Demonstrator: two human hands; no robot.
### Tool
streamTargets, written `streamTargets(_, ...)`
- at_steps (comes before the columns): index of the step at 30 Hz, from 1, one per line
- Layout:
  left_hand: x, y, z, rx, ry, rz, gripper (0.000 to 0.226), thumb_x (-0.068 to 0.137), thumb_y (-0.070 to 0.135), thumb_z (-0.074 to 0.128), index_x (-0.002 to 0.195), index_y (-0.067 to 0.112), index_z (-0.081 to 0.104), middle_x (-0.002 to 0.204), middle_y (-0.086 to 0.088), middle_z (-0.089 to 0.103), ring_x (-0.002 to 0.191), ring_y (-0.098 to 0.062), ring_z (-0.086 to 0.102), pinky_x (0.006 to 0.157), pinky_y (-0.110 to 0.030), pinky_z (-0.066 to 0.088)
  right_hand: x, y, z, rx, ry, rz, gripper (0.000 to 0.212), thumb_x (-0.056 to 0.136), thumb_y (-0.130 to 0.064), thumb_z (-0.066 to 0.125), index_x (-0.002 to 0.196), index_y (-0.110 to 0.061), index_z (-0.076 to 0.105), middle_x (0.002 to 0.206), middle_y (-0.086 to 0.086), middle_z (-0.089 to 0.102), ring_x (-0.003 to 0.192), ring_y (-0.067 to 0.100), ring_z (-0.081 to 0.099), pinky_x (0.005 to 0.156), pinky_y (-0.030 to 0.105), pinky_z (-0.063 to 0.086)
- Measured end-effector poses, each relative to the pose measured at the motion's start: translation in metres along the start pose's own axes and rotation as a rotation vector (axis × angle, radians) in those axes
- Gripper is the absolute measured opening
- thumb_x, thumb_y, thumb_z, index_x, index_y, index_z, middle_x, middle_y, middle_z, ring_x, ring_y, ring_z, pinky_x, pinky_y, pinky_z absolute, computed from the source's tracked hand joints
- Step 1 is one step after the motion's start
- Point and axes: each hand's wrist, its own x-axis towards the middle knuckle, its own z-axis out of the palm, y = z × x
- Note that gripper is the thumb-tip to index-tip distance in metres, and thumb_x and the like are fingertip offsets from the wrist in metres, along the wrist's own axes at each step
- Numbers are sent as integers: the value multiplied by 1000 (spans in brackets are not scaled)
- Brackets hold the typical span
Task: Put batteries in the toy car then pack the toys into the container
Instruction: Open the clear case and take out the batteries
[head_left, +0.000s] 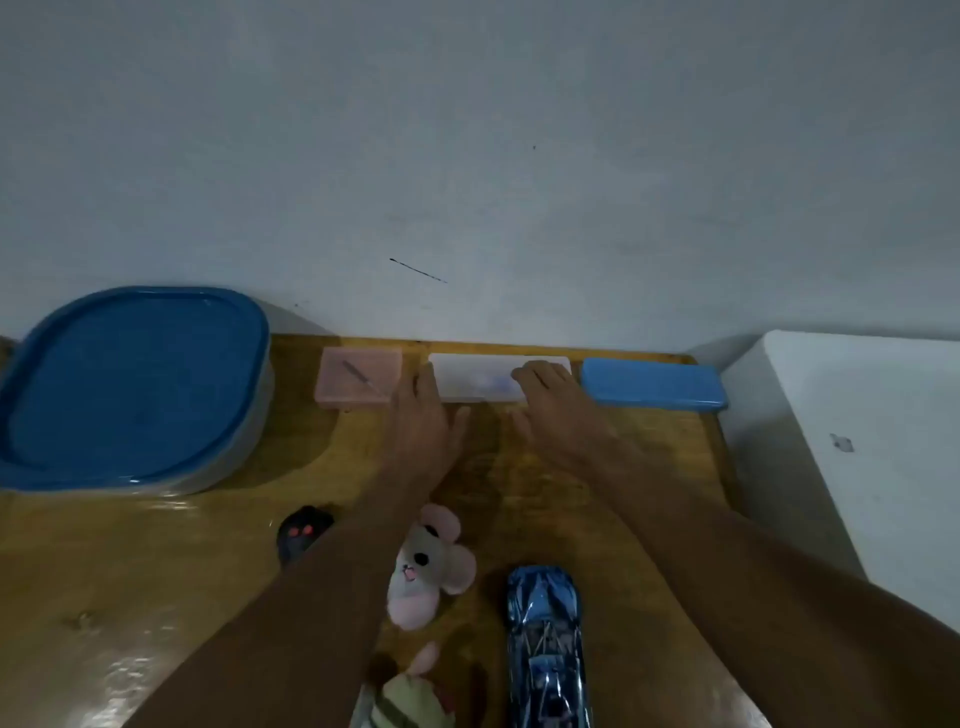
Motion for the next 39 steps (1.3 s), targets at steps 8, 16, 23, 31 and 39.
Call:
streamTargets(8,4,-3,19,-112,81,-108,71,94,31,61,149,3,26,144,-22,39,128,-34,44,104,-43,44,12,11,24,6,81,-8,59,92,-33,57,142,-9,38,147,10,40,137,25,33,114,39,31)
streamTargets(16,11,6,30,-124,160,-207,67,91,30,66,144,4,35,138,-17,43,126,-28,41,102,-32,39,25,24,37,-9,221,-55,50,82,-25,71,124,-2,58,125,16,61,118,31,55,102,42,43)
streamTargets(23,13,6,33,-112,188,-233,67,89,35,68,141,5,40,137,-16,43,125,-27,42,103,-31,38,30,28,41,-97,296,-125,45,73,-21,77,110,2,64,110,18,67,103,33,63,90,42,52)
streamTargets(31,15,7,35,-131,187,-267,63,87,34,70,137,6,43,137,-15,43,126,-27,42,104,-33,38,37,31,39,-285,306,-218,39,69,-24,77,98,1,69,98,18,69,91,31,66,75,38,57)
streamTargets(39,15,10,36,-138,199,-304,66,86,38,70,138,7,43,137,-14,44,127,-26,42,104,-33,38,42,31,30,-466,268,-352,39,65,-24,82,92,1,70,85,19,70,76,31,68,62,38,59)
